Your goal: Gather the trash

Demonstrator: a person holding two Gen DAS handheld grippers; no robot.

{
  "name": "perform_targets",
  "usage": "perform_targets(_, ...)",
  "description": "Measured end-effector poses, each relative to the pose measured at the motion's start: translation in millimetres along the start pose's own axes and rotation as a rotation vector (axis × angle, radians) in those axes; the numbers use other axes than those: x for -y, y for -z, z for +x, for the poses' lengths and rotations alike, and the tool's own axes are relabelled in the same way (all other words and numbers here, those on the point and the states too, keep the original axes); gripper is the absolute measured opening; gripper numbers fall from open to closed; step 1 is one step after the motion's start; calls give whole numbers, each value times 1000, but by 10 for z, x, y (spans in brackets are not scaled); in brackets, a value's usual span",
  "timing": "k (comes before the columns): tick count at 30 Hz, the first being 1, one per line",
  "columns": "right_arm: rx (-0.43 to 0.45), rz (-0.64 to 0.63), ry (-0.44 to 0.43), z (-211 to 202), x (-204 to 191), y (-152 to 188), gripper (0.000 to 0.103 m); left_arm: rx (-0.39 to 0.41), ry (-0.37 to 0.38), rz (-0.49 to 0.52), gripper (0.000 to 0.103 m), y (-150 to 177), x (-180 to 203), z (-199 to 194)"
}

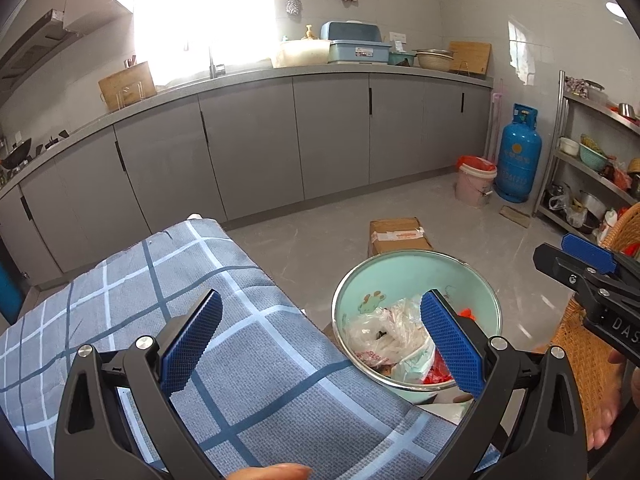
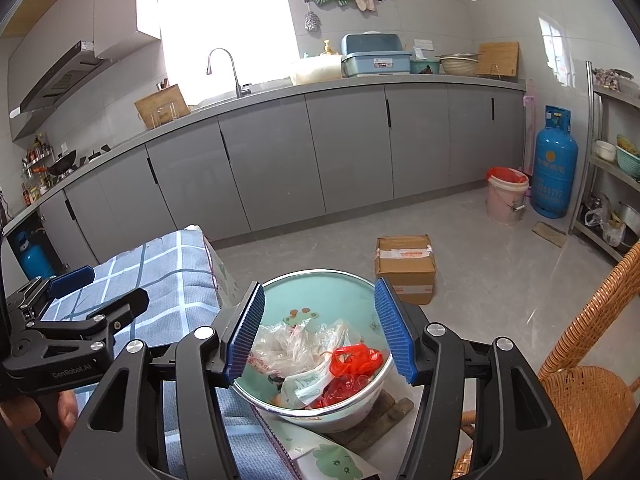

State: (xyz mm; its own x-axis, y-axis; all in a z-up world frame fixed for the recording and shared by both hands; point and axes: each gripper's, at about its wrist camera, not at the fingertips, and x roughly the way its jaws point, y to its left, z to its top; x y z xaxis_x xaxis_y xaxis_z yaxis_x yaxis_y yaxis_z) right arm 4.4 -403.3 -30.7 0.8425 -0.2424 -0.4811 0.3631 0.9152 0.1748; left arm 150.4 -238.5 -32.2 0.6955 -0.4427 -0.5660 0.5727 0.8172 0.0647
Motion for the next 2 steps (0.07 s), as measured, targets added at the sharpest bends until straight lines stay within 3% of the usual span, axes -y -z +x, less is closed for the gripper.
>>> perform_targets(2,-1,6,1,-7,20,12,58,-2,4,-2,98,10,-11,-7)
